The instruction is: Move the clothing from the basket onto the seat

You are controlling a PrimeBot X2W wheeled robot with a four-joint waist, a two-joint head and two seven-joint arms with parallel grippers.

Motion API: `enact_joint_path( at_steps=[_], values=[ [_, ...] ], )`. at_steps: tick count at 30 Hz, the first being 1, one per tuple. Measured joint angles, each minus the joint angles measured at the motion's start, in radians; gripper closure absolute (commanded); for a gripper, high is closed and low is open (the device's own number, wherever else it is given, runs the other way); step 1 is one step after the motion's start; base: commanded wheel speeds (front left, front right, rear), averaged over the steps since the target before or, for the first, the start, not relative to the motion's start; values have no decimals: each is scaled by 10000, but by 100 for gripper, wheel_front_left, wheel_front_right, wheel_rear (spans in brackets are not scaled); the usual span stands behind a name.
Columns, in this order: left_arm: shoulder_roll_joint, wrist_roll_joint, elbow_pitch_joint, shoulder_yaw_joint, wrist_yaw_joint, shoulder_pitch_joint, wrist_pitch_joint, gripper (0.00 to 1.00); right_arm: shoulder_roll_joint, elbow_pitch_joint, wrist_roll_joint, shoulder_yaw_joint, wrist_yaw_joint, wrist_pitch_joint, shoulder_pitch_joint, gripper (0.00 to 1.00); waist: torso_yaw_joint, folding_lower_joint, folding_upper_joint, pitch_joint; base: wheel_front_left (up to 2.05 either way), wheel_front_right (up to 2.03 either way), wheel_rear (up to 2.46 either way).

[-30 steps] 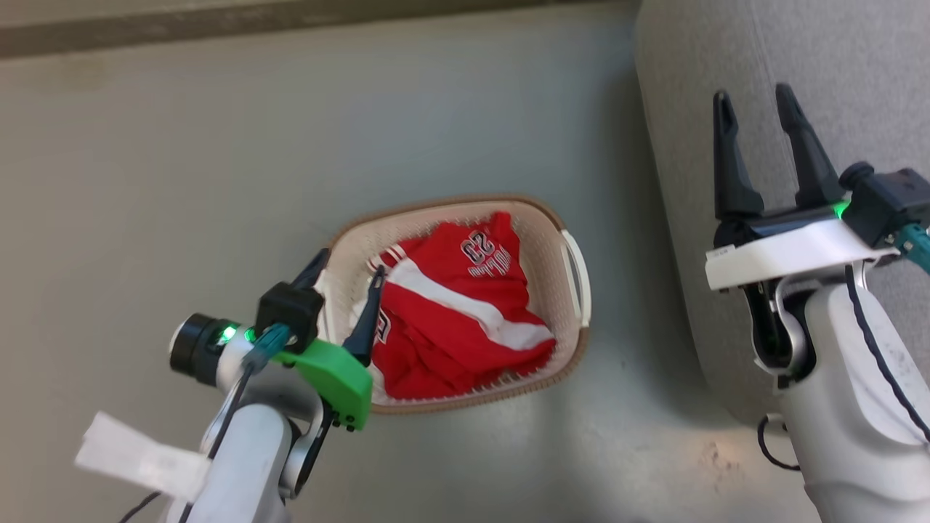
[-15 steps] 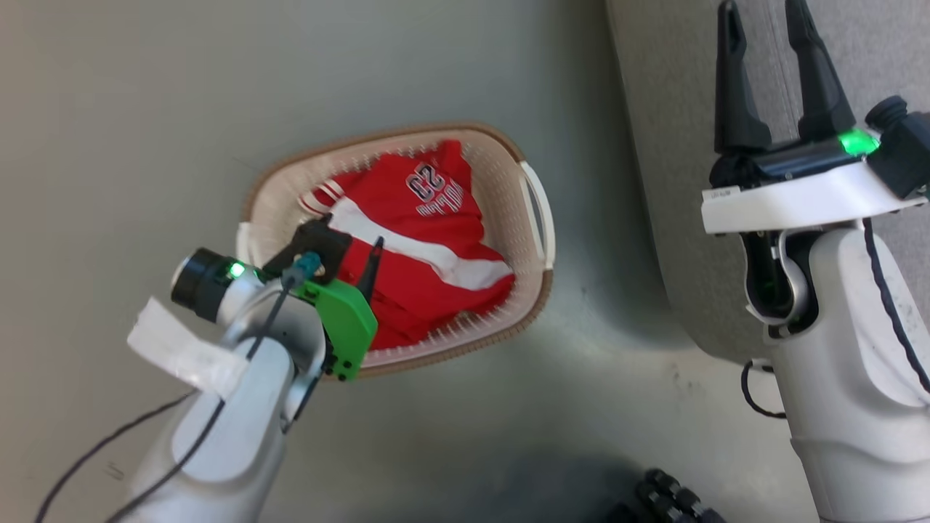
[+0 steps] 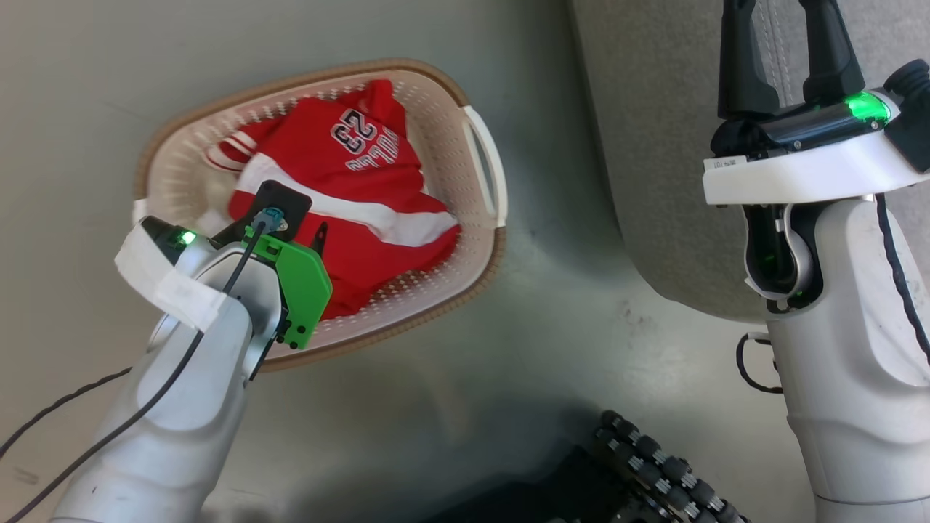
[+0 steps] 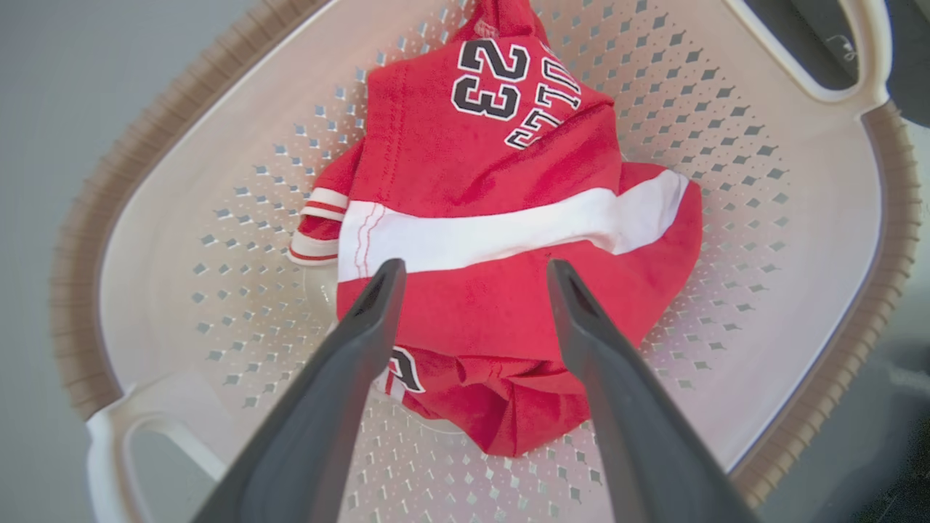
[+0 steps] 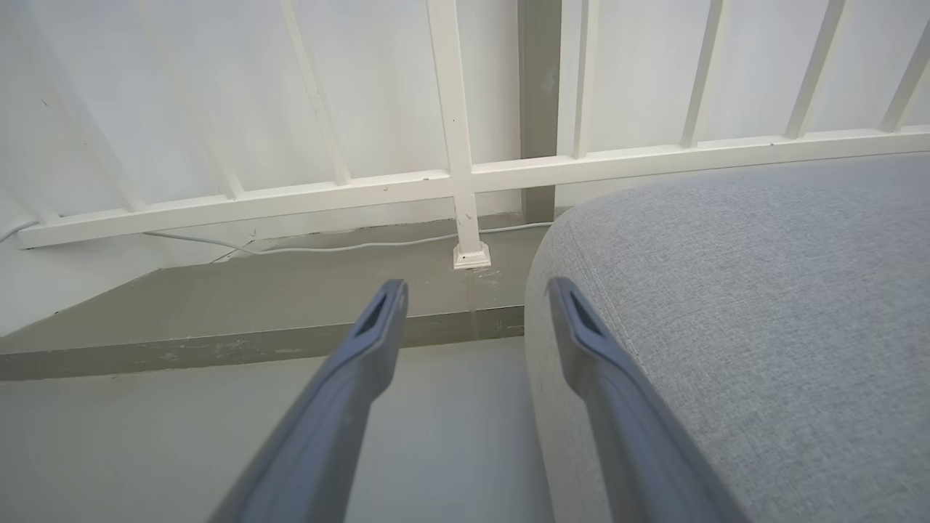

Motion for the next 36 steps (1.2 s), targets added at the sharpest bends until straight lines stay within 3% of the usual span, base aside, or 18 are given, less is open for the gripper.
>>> enact_joint_path(
  at_steps=[28,29,31,32,33,35,36],
  values=[
    [81,25,2633,-100,-4,-1111,723,0,98,-299,807,472,-36,0,-70,0,-888,-1,0,1064,0,0,0],
    [50,27,2698,-102,23,-1117,796,5,98,-307,807,477,-36,0,-70,0,-890,-1,0,1075,0,0,0],
    [-33,25,2884,-46,82,-1154,863,35,96,-313,815,506,-36,0,-70,0,-889,-1,0,1097,0,0,0],
    [-59,25,2963,-29,84,-1186,915,36,98,-316,825,525,-35,0,-70,0,-886,-1,0,1107,0,0,0],
    [-82,8,2999,23,113,-1211,920,53,98,-318,882,545,-33,0,-70,0,-882,-1,0,1117,0,0,0],
    [-119,4,3124,71,125,-1313,982,56,98,-353,1049,575,-31,0,-76,0,-871,-1,0,1139,0,0,0],
    [-130,4,3193,67,125,-1367,984,67,98,-360,1051,587,-29,0,-84,0,-864,-1,0,1148,0,0,0]
  ],
)
